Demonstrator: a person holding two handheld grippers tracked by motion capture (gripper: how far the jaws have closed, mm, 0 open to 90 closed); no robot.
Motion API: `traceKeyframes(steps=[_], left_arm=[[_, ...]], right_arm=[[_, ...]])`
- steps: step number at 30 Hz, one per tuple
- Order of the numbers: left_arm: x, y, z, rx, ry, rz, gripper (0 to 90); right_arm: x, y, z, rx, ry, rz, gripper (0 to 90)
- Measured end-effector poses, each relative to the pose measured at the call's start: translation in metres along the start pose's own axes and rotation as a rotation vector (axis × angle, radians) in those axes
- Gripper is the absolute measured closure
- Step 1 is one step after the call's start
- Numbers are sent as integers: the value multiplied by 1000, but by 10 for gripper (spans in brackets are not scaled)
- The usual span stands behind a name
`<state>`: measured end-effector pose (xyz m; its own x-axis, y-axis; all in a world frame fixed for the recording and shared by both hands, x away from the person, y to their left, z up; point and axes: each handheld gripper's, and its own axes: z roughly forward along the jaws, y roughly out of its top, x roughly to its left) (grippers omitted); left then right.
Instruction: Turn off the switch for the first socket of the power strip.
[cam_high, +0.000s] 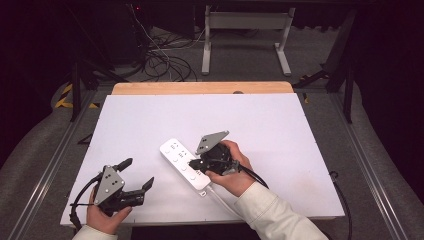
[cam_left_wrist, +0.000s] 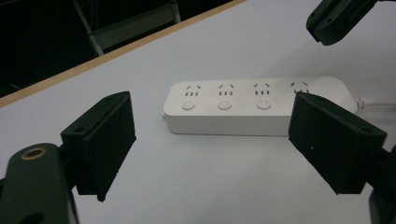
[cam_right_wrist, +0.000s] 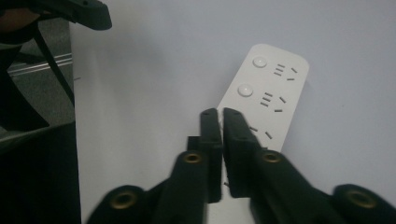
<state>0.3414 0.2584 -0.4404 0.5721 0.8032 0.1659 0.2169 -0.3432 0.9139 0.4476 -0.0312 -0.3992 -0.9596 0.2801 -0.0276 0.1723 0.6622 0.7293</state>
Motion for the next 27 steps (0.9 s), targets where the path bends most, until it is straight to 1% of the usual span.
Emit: traceKeyframes(steps=[1, 4, 5, 7, 11, 15, 16, 20, 24, 27], left_arm=[[0, 0, 0, 2, 2, 9, 150], [0, 0, 0, -2, 1, 0, 150], [0, 1, 0, -1, 3, 8, 150], [0, 0, 0, 1, 2, 9, 150], [0, 1, 0, 0, 2, 9, 150], [0, 1, 0, 1, 2, 9, 150], [0, 0, 0, 0, 0, 3, 150], [-1, 0, 0, -1, 1, 4, 150], [-1, 1, 0, -1, 1, 4, 150], [-1, 1, 0, -2, 5, 4, 150]], right_arm=[[0, 0, -2, -10, -3, 2, 815], [0, -1, -8, -33, -17, 0, 724], [0, -2, -10, -38, -18, -2, 700], [0, -2, -15, -50, -20, -4, 648], [-1, -3, -26, -74, -42, -9, 567], [-2, -5, -36, -96, -62, -10, 513], [-3, -6, -40, -103, -69, -12, 507], [-4, -9, -52, -129, -85, -5, 472], [-5, -14, -62, -154, -104, 3, 426], [-8, -21, -67, -175, -113, 21, 408]])
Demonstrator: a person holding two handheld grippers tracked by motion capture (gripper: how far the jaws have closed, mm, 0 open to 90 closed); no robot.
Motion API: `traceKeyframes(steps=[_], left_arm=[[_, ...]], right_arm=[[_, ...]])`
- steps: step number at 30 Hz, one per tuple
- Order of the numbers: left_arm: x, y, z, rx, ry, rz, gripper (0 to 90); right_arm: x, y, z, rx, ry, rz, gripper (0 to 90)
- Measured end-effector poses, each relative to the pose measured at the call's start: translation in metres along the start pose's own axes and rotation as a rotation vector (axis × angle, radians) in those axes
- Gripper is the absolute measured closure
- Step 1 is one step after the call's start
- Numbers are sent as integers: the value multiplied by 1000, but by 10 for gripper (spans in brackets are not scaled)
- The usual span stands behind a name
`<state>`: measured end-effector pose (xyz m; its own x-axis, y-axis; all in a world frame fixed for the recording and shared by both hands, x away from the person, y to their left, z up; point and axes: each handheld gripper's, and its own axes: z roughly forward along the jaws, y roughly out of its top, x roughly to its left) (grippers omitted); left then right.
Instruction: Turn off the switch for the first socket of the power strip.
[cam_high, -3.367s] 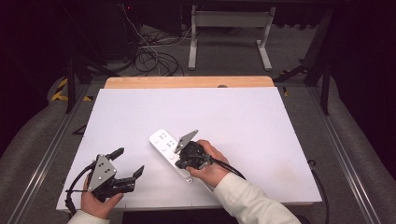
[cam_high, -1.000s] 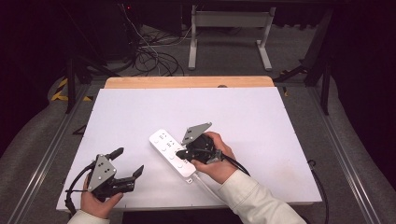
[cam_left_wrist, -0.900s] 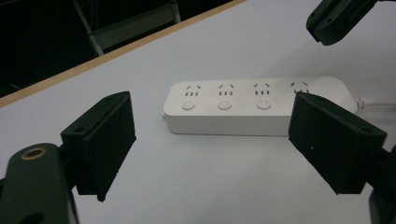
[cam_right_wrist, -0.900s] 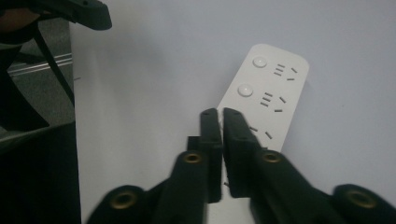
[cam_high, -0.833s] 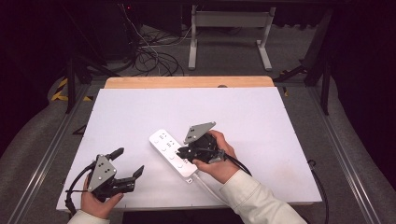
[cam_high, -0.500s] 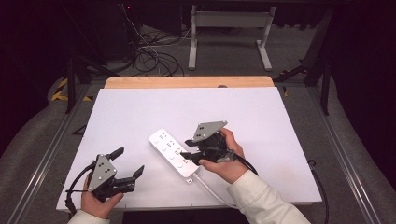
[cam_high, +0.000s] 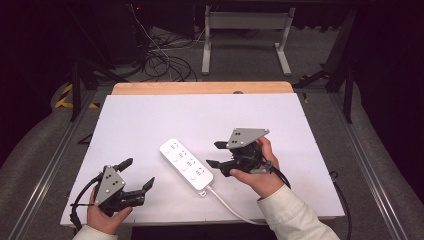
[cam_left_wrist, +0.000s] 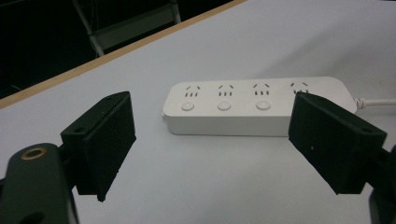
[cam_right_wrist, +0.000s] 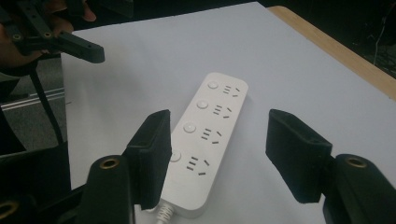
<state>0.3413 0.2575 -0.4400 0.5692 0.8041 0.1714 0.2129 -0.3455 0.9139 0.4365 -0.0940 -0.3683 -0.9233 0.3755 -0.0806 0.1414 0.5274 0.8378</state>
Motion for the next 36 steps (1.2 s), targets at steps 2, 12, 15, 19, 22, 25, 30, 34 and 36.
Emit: traceKeyframes(steps=[2, 12, 15, 19, 22, 25, 30, 34, 36], left_arm=[[0, 0, 0, 1, 0, -1, 150], [0, 0, 0, 0, -4, -6, 150], [0, 0, -1, 1, 0, 1, 150], [0, 0, -1, 2, 1, -1, 150], [0, 0, -1, 1, 1, 1, 150], [0, 1, -1, 0, 0, 1, 150], [0, 1, -1, -1, -1, 1, 150], [0, 1, -1, -1, -3, 2, 150], [0, 1, -2, -1, -3, 2, 150]], right_arm=[[-4, -6, -5, -10, -10, 17, 401], [-13, -38, -22, -79, -37, 41, 310], [-15, -48, -26, -95, -44, 55, 306], [-18, -62, -32, -110, -54, 72, 287], [-21, -73, -36, -121, -68, 84, 277], [-25, -83, -37, -130, -75, 100, 273], [-29, -99, -39, -129, -86, 124, 274], [-30, -110, -41, -139, -95, 121, 272], [-31, -116, -42, -141, -100, 125, 271]])
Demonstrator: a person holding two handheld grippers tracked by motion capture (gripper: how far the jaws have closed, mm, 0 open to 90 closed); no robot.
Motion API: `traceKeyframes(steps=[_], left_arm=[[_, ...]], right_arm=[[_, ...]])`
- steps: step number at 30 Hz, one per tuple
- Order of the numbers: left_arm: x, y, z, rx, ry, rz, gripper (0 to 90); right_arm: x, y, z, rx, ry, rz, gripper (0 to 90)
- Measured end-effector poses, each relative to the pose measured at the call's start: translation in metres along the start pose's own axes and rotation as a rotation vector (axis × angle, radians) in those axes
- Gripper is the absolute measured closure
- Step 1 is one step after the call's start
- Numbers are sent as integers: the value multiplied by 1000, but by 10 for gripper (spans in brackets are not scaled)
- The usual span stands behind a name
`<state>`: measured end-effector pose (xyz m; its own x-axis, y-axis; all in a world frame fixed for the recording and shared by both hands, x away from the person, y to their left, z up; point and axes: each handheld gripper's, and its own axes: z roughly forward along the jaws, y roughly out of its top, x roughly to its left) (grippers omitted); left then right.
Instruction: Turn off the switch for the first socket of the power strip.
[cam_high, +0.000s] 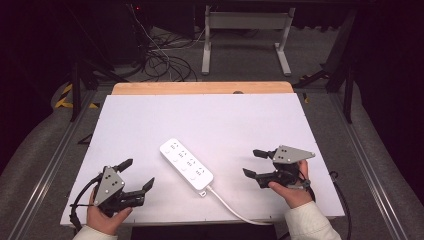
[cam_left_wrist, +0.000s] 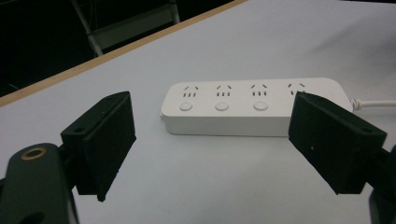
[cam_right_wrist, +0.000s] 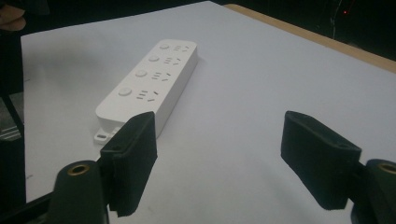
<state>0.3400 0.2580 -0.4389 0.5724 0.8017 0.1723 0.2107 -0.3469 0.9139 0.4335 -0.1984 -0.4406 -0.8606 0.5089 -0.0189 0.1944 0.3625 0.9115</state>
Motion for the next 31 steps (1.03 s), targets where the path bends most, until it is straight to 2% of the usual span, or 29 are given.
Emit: traceKeyframes(steps=[7, 9, 13, 16, 18, 21, 31], left_arm=[[-1, -1, 1, 4, -11, -16, 150], [0, -1, 1, 9, -17, -12, 150], [2, -1, 2, 15, -31, -27, 150], [2, -2, 3, 22, -39, -34, 150], [3, -3, 4, 30, -44, -33, 149], [4, -3, 5, 37, -50, -38, 146], [8, -5, 9, 59, -64, -67, 133]], right_arm=[[-6, -20, -4, 18, -34, 8, 253], [-8, -26, -5, 30, -33, 24, 226], [-10, -36, -9, 38, -36, 44, 167], [-8, -41, -13, 32, -24, 31, 121], [-6, -43, -15, 35, -9, 19, 117], [-4, -44, -16, 40, -12, -7, 94], [-1, -41, -16, 10, -45, -13, 67]])
